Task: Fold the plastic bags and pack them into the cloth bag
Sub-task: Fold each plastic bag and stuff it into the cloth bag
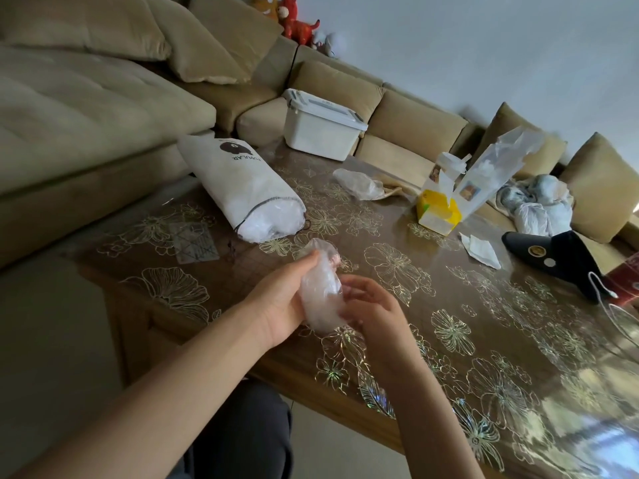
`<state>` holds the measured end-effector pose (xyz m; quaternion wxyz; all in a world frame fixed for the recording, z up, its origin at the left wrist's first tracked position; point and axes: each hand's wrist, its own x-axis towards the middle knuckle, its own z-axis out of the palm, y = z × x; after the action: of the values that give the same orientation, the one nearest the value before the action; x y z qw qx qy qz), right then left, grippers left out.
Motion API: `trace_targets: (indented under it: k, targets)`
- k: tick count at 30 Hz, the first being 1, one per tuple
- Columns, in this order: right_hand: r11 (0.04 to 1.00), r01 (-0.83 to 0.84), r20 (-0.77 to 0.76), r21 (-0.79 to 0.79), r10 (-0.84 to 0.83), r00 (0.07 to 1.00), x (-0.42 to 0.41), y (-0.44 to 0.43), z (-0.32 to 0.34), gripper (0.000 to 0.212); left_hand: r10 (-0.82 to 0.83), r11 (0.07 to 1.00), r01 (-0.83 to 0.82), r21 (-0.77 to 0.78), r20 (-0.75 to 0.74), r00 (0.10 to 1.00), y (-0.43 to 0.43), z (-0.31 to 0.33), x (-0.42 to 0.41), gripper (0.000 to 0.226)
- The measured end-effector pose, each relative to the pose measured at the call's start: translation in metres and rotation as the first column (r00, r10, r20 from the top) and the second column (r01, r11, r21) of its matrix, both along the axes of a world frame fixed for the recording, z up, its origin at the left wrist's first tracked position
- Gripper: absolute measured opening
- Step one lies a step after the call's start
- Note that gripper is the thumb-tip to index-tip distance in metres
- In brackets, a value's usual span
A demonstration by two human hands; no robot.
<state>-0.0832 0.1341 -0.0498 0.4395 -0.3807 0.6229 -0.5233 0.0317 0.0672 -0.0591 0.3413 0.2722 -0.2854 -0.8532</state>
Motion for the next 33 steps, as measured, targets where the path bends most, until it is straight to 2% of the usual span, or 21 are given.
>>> trace_targets:
  k: [2, 5, 9, 13, 15, 17, 19, 21, 22, 24, 25, 26, 28, 29, 31, 33]
  targets:
    - [1.0, -0.006, 0.035, 0.018, 0.005, 0.999, -0.003, -0.008, 0.006, 0.036, 0.057, 0.998, -0.055, -0.033, 0.063, 0.996, -0.003, -0.002, 0.002, 0.028]
    - [0.977, -0.182, -0.109, 0.115, 0.194, 0.975, -0.001, -0.012, 0.012, 0.046, 0.096, 0.994, -0.09, -0.069, 0.088, 0.992, -0.006, -0.001, 0.003, 0.03]
    - [0.969, -0.232, -0.253, 0.089, 0.247, 0.935, 0.007, -0.017, 0.003, 0.024, 0.098, 0.99, -0.094, -0.101, 0.042, 0.994, -0.011, -0.001, 0.01, 0.026]
    - [0.945, -0.319, -0.353, -0.067, 0.277, 0.894, 0.008, -0.022, -0.001, 0.013, 0.059, 0.998, -0.057, -0.024, 0.086, 0.995, -0.017, -0.002, 0.015, 0.023]
    - [0.939, -0.32, -0.357, -0.124, 0.258, 0.898, 0.008, -0.024, -0.001, 0.014, -0.038, 0.999, 0.036, 0.024, 0.129, 0.991, -0.014, 0.004, 0.017, 0.023]
    - [0.924, -0.354, -0.331, -0.142, 0.293, 0.897, 0.008, -0.028, 0.0, 0.014, -0.158, 0.986, 0.149, 0.08, 0.13, 0.979, -0.011, 0.01, 0.021, 0.014]
    - [0.911, -0.38, -0.194, -0.16, 0.348, 0.917, 0.008, -0.029, 0.001, 0.015, -0.26, 0.965, 0.25, 0.079, 0.158, 0.953, -0.011, 0.01, 0.025, 0.023]
    - [0.927, -0.327, -0.044, -0.185, 0.325, 0.945, 0.009, -0.032, 0.0, 0.01, -0.273, 0.962, 0.268, 0.054, 0.234, 0.933, -0.013, 0.005, 0.025, 0.026]
    - [0.943, -0.267, 0.018, -0.198, 0.276, 0.961, 0.009, -0.035, -0.002, 0.007, -0.223, 0.974, 0.225, 0.026, 0.285, 0.932, -0.013, 0.003, 0.024, 0.023]
    - [0.965, -0.141, 0.111, -0.219, 0.169, 0.979, 0.009, -0.042, -0.006, 0.007, 0.04, 0.992, 0.02, -0.128, 0.451, 0.891, -0.015, -0.001, 0.019, 0.024]
    - [0.971, -0.095, 0.118, -0.218, 0.123, 0.985, 0.009, -0.045, -0.007, 0.011, 0.198, 0.965, -0.083, -0.248, 0.484, 0.852, -0.017, -0.001, 0.017, 0.028]
    - [0.975, -0.064, 0.119, -0.213, 0.091, 0.989, 0.009, -0.048, -0.007, 0.015, 0.309, 0.92, -0.143, -0.364, 0.453, 0.836, -0.019, 0.0, 0.016, 0.034]
    - [0.977, -0.026, 0.145, -0.213, 0.058, 0.988, 0.009, -0.053, -0.008, 0.017, 0.343, 0.847, -0.14, -0.512, 0.326, 0.881, -0.017, 0.005, 0.018, 0.039]
    - [0.976, -0.019, 0.17, -0.216, 0.056, 0.984, 0.009, -0.055, -0.009, 0.021, 0.33, 0.826, -0.114, -0.552, 0.31, 0.892, -0.016, 0.005, 0.018, 0.04]
    - [0.98, -0.037, 0.223, -0.197, 0.081, 0.972, 0.009, -0.059, -0.009, 0.031, 0.365, 0.799, -0.094, -0.593, 0.355, 0.861, -0.018, -0.001, 0.017, 0.03]
    - [0.98, -0.085, 0.302, -0.182, 0.138, 0.943, 0.011, -0.061, -0.007, 0.037, 0.433, 0.797, -0.146, -0.586, 0.385, 0.815, -0.022, -0.003, 0.019, 0.012]
